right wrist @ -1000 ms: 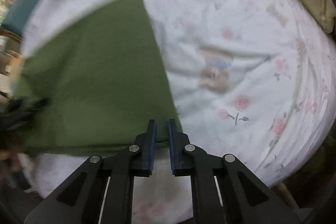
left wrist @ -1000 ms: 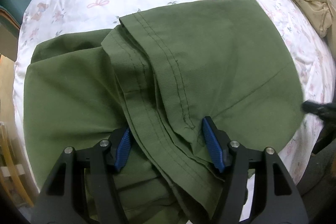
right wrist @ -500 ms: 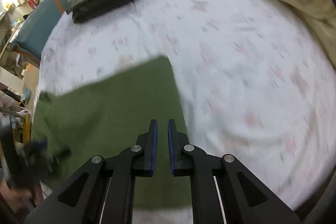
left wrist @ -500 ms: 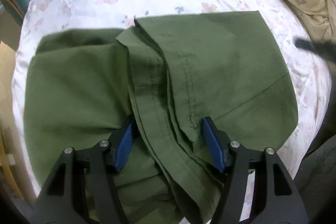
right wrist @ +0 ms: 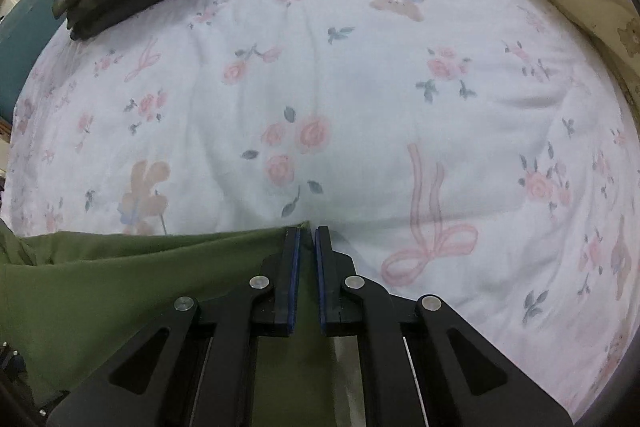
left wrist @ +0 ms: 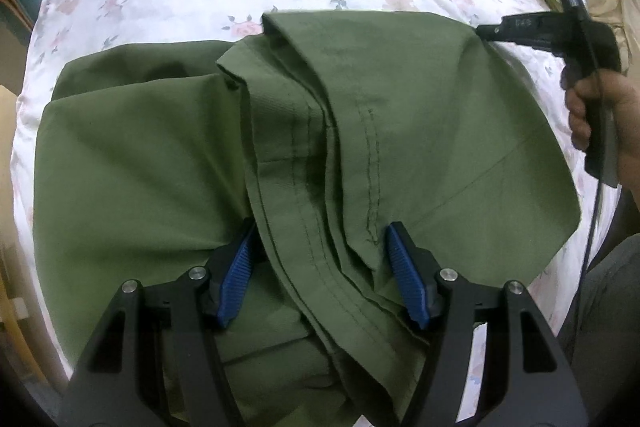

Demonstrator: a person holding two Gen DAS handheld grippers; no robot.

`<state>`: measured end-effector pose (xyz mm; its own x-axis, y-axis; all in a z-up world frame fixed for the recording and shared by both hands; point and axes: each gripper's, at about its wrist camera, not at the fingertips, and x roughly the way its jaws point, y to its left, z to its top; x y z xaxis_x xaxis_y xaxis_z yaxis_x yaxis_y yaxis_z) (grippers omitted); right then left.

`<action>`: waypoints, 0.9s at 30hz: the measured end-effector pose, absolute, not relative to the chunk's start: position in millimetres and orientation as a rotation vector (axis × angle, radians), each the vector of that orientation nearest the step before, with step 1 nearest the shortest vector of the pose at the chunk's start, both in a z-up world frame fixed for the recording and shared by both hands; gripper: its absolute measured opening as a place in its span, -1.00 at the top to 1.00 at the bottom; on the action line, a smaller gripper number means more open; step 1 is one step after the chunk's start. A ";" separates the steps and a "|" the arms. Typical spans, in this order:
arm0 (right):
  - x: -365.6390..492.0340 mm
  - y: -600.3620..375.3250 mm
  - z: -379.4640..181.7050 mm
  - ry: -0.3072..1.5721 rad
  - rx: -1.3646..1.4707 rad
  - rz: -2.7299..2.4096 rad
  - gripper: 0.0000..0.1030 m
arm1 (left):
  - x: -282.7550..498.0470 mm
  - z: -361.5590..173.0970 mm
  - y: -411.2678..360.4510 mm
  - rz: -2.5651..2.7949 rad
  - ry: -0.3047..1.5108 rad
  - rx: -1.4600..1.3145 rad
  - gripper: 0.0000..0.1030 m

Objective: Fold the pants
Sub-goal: 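Press the folded leg flat with the open left tool while the right tool withdraws, then grasp the folded pants edge with the right tool and lift it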

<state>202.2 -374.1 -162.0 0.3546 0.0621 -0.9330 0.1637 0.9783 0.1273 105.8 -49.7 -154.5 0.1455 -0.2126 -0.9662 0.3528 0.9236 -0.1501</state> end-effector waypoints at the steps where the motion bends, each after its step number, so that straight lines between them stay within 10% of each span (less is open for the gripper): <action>1: 197.1 -379.2 -154.2 1.193 0.230 -0.073 0.88 | 106.3 -154.2 -48.2 -0.406 1.367 0.121 -0.21; 7: 124.4 -414.6 -123.8 1.172 0.469 -0.177 0.62 | 105.6 -147.6 -50.8 -0.368 1.370 0.126 -0.26; 10: 77.0 -417.2 -130.0 1.212 0.566 -0.210 0.01 | 106.7 -139.0 -47.9 -0.327 1.361 0.085 -0.30; 25: -4.8 -415.0 -186.0 1.322 0.960 -0.085 -0.03 | 119.4 -74.5 -4.7 -0.227 1.217 -0.122 -0.56; 27: -5.8 -413.0 -182.4 1.315 0.946 -0.061 0.41 | 119.8 -75.1 -5.5 -0.217 1.206 -0.094 -0.56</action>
